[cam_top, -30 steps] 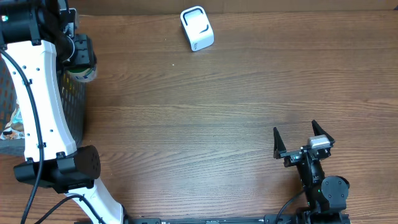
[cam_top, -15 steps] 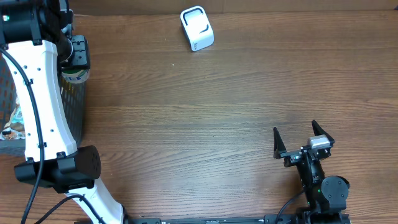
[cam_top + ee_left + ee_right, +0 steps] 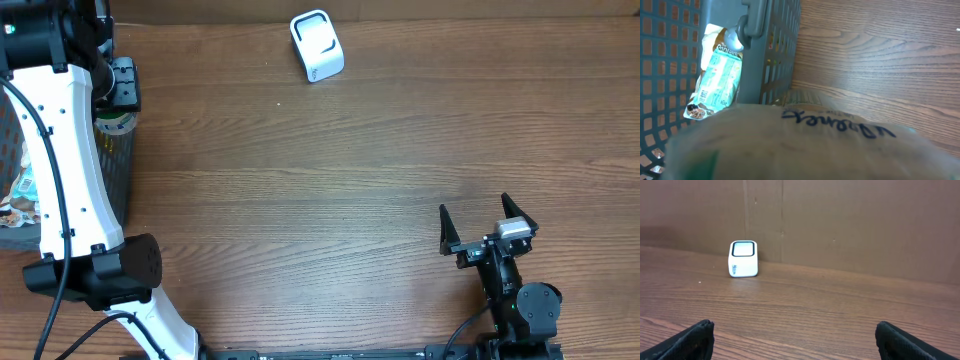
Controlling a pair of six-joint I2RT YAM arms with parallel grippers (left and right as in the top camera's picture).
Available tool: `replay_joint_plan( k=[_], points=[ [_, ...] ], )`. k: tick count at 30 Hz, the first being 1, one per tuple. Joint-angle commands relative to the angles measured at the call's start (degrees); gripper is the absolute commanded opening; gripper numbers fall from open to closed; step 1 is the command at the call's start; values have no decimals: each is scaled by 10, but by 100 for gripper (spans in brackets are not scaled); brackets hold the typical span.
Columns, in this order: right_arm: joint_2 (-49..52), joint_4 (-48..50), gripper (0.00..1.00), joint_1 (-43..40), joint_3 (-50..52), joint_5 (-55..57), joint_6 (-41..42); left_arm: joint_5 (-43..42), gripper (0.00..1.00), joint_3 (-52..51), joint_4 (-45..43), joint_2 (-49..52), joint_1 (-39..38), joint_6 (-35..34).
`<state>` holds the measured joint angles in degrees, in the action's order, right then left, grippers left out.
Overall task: Scan the item barcode
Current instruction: 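Lift the tissue pack out and carry it toward the scanner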
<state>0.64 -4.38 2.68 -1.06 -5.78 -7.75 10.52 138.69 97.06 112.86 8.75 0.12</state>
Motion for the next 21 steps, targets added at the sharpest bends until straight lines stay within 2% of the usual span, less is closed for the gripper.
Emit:
replay_joint_plan(
  k=[1,4,12,17,18,21],
  points=[
    [-4,2,100,2,6,-3,-2,-40,37,1,-3,-17,9,-5],
    [-4,2,100,2,6,-3,-2,-81,37,1,-3,-17,4,-39],
    [-4,2,100,2,6,-3,-2,-95,37,1,-3,-17,-41,-192],
    [-4,2,100,2,6,-3,-2,-126,34,0,-3,-16,-113,-210],
    [-4,2,100,2,6,-3,-2,-126,32,0,-7,-16,-130,-212],
    [-4,2,100,2,6,-3,-2,-129,13,0,-18,-16,-183,-251]
  ],
)
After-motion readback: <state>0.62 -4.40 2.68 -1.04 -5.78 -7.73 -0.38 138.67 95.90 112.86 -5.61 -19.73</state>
